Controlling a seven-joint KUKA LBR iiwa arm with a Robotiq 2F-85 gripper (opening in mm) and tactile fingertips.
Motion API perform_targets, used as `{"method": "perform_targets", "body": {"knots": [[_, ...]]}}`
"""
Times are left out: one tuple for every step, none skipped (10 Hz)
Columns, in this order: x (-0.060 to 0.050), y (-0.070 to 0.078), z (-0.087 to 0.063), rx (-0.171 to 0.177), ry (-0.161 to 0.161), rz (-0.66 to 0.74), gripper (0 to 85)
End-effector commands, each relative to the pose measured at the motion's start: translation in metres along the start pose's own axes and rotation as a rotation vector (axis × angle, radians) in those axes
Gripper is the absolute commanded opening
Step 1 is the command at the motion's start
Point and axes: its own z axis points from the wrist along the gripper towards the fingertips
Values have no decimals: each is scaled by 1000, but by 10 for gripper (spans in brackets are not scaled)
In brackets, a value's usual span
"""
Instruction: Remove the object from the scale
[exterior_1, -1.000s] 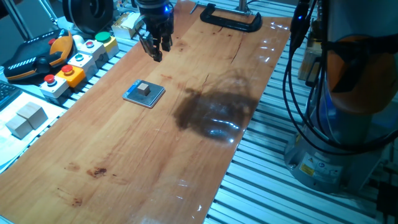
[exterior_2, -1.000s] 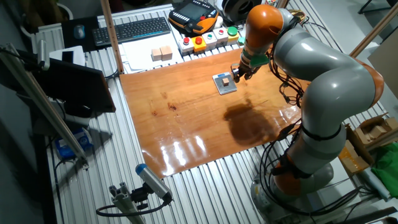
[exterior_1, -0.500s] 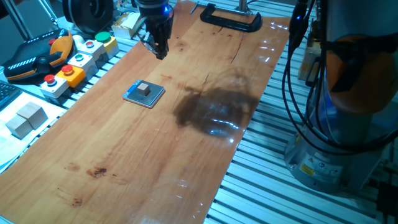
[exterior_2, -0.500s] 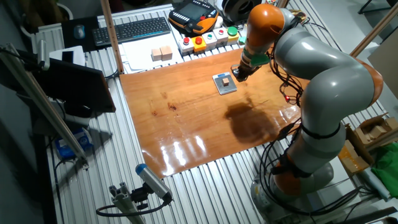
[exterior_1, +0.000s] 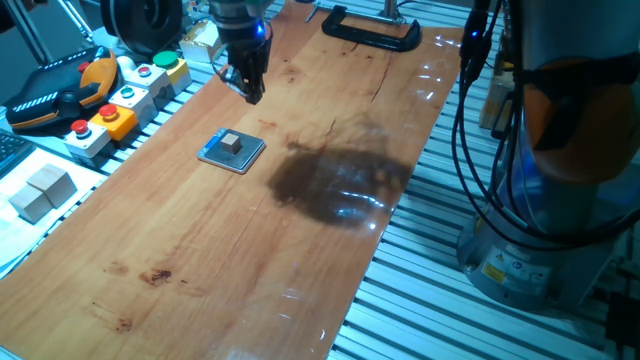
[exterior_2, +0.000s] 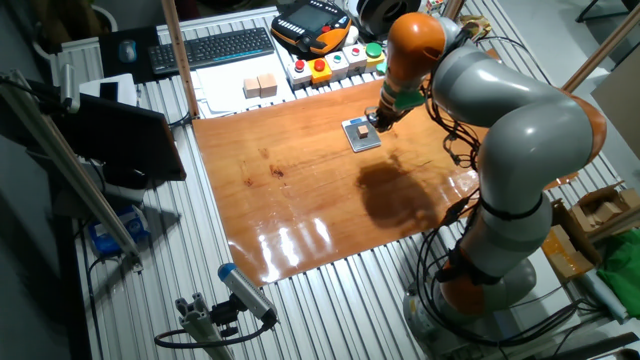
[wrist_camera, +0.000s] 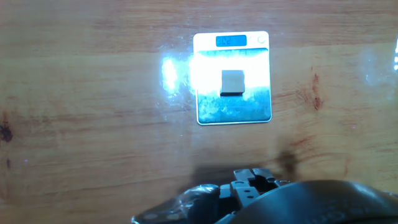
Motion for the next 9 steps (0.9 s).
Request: {"method": "perform_targets", "body": {"knots": [[-1, 0, 3, 7, -1, -1, 7], [-2, 1, 6, 7, 4, -3, 7], [-3, 4, 8, 24, -8, -13, 7], [-4, 6, 11, 33, -27, 2, 7], [-5, 7, 14, 20, -22, 26, 7], [-7, 10, 17, 19, -20, 40, 7], [-7, 12, 21, 16, -15, 47, 7], [-6, 16, 24, 14, -15, 52, 7], [-7, 18, 28, 13, -16, 57, 7]]}}
